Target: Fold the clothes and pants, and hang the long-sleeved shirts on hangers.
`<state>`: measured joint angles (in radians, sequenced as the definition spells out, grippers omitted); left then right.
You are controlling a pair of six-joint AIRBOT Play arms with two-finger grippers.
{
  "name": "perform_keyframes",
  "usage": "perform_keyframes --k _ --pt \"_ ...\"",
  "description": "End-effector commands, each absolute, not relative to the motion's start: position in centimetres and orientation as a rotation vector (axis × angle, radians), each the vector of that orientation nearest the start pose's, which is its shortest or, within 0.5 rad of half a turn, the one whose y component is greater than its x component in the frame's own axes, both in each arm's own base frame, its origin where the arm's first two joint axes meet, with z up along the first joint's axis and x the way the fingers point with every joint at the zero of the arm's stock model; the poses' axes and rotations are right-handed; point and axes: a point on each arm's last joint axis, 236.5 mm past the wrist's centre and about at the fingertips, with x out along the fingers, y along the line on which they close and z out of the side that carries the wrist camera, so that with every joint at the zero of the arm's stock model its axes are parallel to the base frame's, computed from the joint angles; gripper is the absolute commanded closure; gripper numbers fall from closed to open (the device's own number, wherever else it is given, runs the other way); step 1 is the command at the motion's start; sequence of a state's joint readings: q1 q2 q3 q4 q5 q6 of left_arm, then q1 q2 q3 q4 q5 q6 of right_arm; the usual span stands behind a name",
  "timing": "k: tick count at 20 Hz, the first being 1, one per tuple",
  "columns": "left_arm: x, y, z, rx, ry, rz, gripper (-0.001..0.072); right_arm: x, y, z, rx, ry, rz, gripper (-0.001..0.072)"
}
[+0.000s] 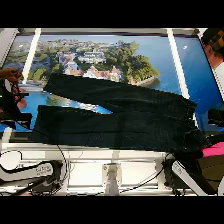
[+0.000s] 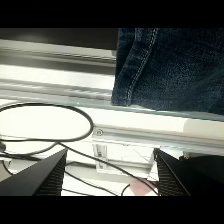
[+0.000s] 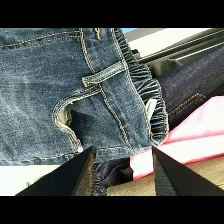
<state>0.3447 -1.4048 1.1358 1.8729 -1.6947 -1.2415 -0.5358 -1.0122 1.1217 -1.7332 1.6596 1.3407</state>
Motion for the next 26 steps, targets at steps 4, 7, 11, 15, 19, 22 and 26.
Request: perform_keyframes --k 4,7,11,15,19,22,26 --pt "23.2 15.3 -3.4 0.151 1.956 0.116 0.0090 25.5 -17.1 7.0 0.090 1.329 -0.348 0.0305" --pt "27.2 13.8 -4.8 0.110 1.782 0.037 0.0091 29.5 -14.6 7.0 0.114 1.193 -0.194 0.0306" --pt "31.4 11.1 -5.4 0.063 1.591 -0.123 0.0091 32.0 -10.6 5.8 0.164 1.151 0.035 0.0308" --pt "34.3 12.1 -5.3 0.062 1.458 -0.087 0.0091 33.4 -9.7 5.3 0.171 1.115 0.102 0.0310" --pt "34.6 12.5 -5.2 0.010 1.413 -0.119 0.0092 33.7 -9.4 5.0 0.190 1.110 0.119 0.0310" --pt "35.4 12.4 -5.8 -0.092 1.352 -0.178 0.0117 34.7 -7.8 5.8 0.264 1.061 0.161 0.0311" --pt "35.2 11.8 -7.9 -0.162 1.362 -0.263 0.0132 35.2 -6.7 6.6 0.352 1.035 0.169 0.0311"
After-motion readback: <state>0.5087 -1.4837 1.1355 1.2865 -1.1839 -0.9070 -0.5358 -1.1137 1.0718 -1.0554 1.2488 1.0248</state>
